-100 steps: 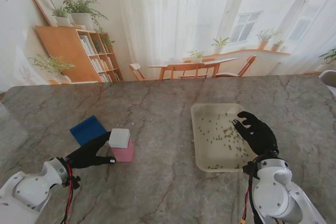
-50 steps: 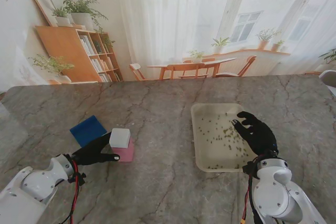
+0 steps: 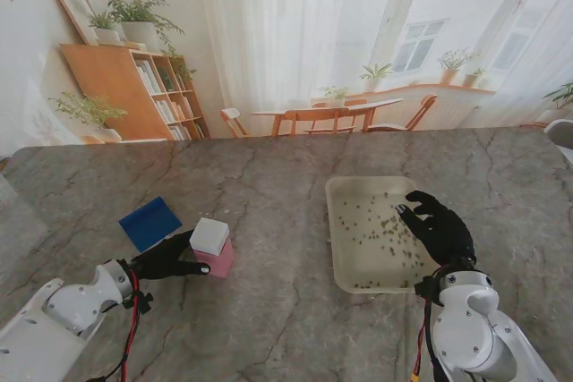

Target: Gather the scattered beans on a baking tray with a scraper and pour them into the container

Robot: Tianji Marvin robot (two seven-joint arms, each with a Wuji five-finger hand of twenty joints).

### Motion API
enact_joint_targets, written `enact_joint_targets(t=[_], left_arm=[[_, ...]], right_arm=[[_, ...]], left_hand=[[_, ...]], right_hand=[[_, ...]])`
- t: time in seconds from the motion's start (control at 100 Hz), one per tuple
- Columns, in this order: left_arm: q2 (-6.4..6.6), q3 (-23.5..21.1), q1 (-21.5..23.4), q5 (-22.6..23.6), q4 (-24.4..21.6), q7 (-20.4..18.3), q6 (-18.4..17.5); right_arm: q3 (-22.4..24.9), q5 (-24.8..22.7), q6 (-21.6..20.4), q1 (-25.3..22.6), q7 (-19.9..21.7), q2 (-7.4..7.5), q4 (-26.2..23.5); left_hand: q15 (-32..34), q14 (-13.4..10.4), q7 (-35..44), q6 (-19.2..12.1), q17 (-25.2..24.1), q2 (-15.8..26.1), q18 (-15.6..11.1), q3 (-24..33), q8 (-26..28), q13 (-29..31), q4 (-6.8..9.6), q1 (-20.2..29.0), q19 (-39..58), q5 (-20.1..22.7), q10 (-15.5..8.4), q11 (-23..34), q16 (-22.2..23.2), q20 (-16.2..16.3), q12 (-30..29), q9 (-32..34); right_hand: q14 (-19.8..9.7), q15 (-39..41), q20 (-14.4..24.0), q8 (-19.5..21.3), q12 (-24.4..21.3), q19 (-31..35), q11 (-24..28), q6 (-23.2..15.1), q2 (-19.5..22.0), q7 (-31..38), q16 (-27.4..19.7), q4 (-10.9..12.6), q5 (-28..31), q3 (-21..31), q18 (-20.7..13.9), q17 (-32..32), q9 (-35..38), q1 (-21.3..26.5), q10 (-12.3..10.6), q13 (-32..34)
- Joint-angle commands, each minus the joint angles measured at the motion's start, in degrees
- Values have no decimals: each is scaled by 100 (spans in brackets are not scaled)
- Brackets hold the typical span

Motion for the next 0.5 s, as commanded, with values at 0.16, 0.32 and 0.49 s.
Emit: enact_joint_targets(t=[0.16,0.32,0.49], left_arm=[[-129,247,-139,-326,238,-40,125],[-145,350,-180,-452,251,-79,174],[-163,466,-240,-532,338,-83,157]], right_arm=[[24,1,13,-47,64,-1,-25],[34,-4,20,-59,59,-2,-32],[58,-14,42,-86,32,-8,-48]], left_hand=[[70,-146,192,-224,186,-898,438,2935,711,194,-200,-1209,643,-184,-201,24,71,-38,98,197],[88,-177,414,-365,209,-977,423,3029,968,264,-191,-1107,732,-83,-255,42,99,17,129,258],[142,-244,810,-647,284,-995,361,2888,1830,453,-107,-637,975,125,-341,99,182,160,224,450]], right_hand=[[-12,61,162,5,73,47,-108,-116,120,-84,117,132,80,-124,69,-14,38,24,-56,70],[-20,72,166,5,75,46,-105,-120,122,-83,121,133,81,-122,68,-13,50,27,-59,81],[-18,83,171,6,79,49,-99,-115,121,-78,125,132,90,-124,69,-9,66,24,-61,87]])
